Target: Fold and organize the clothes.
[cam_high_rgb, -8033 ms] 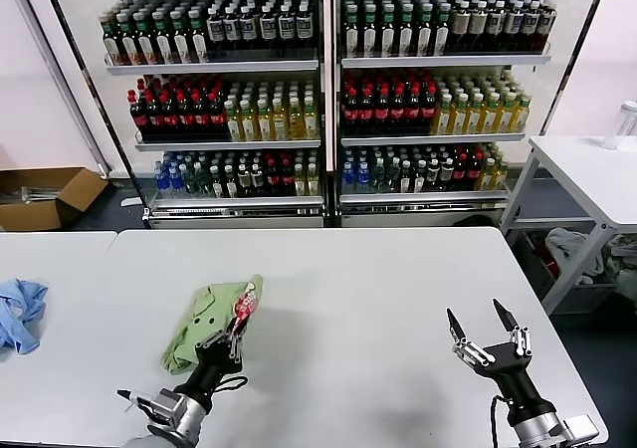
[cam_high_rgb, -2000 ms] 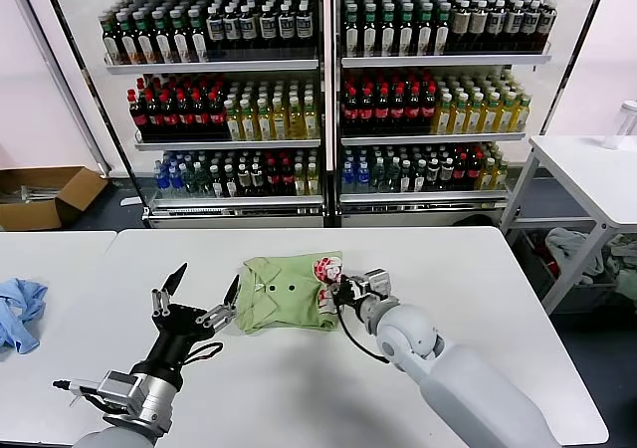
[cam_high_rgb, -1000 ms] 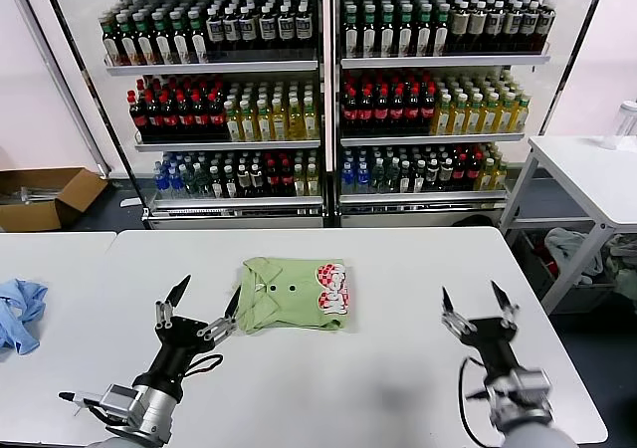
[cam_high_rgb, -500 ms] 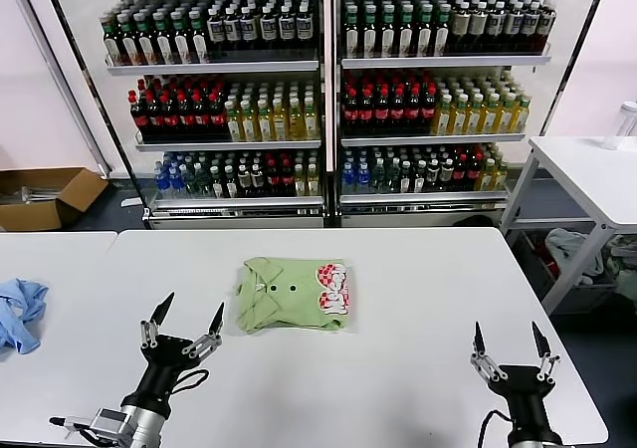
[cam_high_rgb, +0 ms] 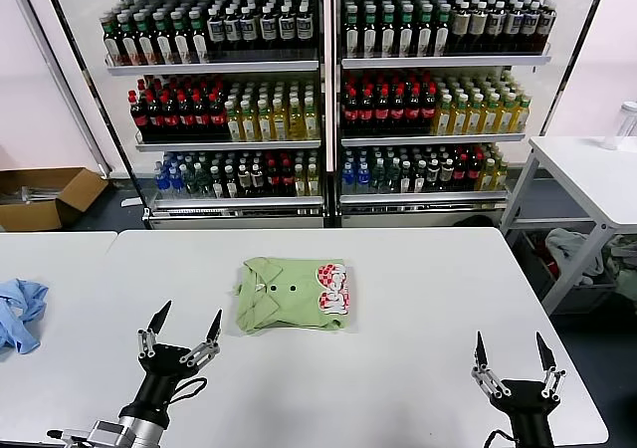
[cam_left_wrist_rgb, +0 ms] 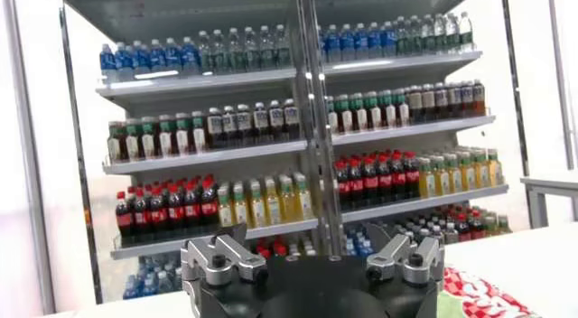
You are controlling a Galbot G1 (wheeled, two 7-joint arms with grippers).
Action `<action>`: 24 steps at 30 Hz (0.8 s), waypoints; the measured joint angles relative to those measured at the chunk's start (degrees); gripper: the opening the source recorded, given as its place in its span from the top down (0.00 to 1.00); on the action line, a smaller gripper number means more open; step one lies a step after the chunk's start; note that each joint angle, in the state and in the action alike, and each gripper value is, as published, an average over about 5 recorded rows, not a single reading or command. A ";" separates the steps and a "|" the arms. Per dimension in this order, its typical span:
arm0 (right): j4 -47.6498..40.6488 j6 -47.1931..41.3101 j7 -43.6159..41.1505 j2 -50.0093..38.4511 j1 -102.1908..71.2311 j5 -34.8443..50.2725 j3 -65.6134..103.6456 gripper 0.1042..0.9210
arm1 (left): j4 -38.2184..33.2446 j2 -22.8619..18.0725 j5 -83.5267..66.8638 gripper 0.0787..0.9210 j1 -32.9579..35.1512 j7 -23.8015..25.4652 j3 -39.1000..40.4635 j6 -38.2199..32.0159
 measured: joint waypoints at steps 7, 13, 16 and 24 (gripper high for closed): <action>-1.15 1.79 -1.29 -0.51 -0.17 0.26 -0.06 0.12 | 0.90 0.05 -0.31 0.12 0.58 -0.19 -0.47 -0.92; -2.45 3.40 -3.90 -1.43 -0.43 1.65 0.15 0.12 | 0.97 0.27 -1.30 0.12 1.32 -0.18 -1.12 -0.99; -2.94 4.16 -5.58 -2.08 -0.48 2.63 0.28 0.12 | 1.10 0.51 -1.84 0.12 1.74 -0.13 -1.67 -1.03; -4.12 5.58 -8.63 -3.39 0.10 4.83 0.01 0.12 | 1.60 1.03 -3.73 0.12 2.74 0.07 -3.67 -1.22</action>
